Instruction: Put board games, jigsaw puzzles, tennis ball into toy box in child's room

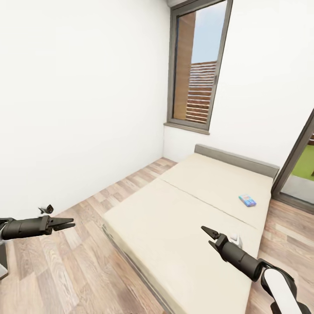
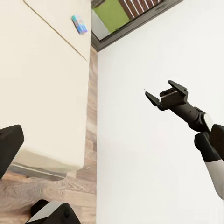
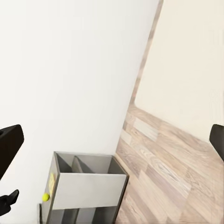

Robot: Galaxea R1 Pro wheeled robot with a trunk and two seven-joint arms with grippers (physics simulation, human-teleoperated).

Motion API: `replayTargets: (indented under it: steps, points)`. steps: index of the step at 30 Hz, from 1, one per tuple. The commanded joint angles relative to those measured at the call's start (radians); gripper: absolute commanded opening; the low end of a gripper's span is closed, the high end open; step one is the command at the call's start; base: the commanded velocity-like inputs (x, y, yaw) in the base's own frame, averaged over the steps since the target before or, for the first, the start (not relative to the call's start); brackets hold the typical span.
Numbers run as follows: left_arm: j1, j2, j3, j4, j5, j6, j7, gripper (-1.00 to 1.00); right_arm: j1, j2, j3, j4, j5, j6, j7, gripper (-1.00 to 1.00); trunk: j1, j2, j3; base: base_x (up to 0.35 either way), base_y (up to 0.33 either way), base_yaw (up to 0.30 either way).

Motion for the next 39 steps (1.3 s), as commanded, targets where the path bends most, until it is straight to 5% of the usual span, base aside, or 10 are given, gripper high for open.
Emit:
replayTargets:
  steps: [1, 39]
  points:
    - [-0.002, 0.001, -0.005, 0.001, 0.004, 0.01, -0.003, 1.0, -0.001, 0.0, -0.002, 0.0, 0.005, 0.005, 0.006, 1.0, 0.001, -0.002, -0.002, -0.033, 0.0, 0.285]
    - [-0.002, 0.0, -0.005, 0.001, 0.003, 0.011, -0.003, 1.0, -0.001, 0.001, 0.0, 0.0, 0.005, 0.005, 0.005, 1.0, 0.001, -0.002, -0.002, -0.067, 0.0, 0.285]
